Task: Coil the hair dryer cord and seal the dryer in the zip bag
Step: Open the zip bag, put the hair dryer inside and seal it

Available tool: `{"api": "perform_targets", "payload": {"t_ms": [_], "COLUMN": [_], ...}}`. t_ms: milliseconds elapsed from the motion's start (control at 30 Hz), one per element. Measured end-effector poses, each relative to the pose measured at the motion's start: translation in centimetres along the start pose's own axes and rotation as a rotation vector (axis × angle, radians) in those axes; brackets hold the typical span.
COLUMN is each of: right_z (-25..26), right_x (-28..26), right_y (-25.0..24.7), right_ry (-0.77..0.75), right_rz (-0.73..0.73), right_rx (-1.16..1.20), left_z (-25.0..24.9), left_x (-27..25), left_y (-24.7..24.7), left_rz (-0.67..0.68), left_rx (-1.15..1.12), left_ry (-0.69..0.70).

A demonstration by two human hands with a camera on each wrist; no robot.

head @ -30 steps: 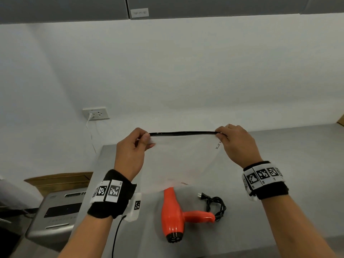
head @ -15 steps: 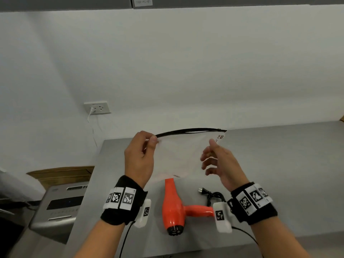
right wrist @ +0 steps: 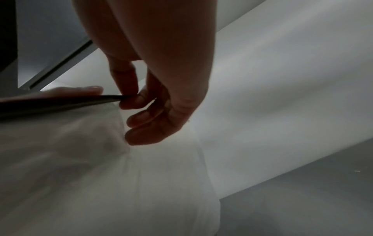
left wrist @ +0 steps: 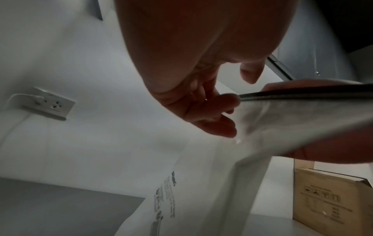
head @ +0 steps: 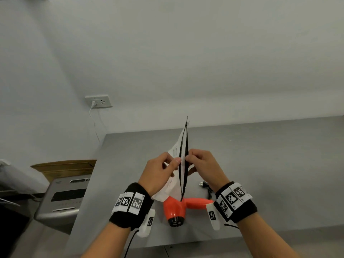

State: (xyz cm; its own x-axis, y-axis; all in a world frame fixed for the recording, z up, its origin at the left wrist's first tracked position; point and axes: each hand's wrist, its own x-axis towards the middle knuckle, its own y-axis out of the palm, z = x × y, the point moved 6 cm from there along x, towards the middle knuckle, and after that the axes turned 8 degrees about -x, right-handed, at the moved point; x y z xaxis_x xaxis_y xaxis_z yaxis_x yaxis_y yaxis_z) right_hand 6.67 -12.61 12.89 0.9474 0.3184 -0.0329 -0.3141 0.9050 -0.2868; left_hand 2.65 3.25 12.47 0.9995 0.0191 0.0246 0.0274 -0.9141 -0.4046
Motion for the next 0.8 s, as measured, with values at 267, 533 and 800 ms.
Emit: {"api": "perform_targets", "payload": {"t_ms": [267, 533, 800], "right_z": [-3.5, -8.3, -12.4], "right_x": [-0.4, -1.5, -1.6], "right_y": [-1.0, -2.2, 0.1], "right_ry": [0.068, 0.217, 0.280], "right_rz": [-0.123, -0.189, 0.009], "right_rx": [-0.144, -0.123, -0.415], "left_z": [1.7, -3.0, 5.2], "left_x": [1.2, 0.4, 1.1], "left_y": [-0.7, -5.5, -0.9], "left_rz": [-0.197, -0.431, -0.067], "left_rx": [0.039, 0.135, 0.258], "left_ry": [-0.026, 0.268, -0.028]}}
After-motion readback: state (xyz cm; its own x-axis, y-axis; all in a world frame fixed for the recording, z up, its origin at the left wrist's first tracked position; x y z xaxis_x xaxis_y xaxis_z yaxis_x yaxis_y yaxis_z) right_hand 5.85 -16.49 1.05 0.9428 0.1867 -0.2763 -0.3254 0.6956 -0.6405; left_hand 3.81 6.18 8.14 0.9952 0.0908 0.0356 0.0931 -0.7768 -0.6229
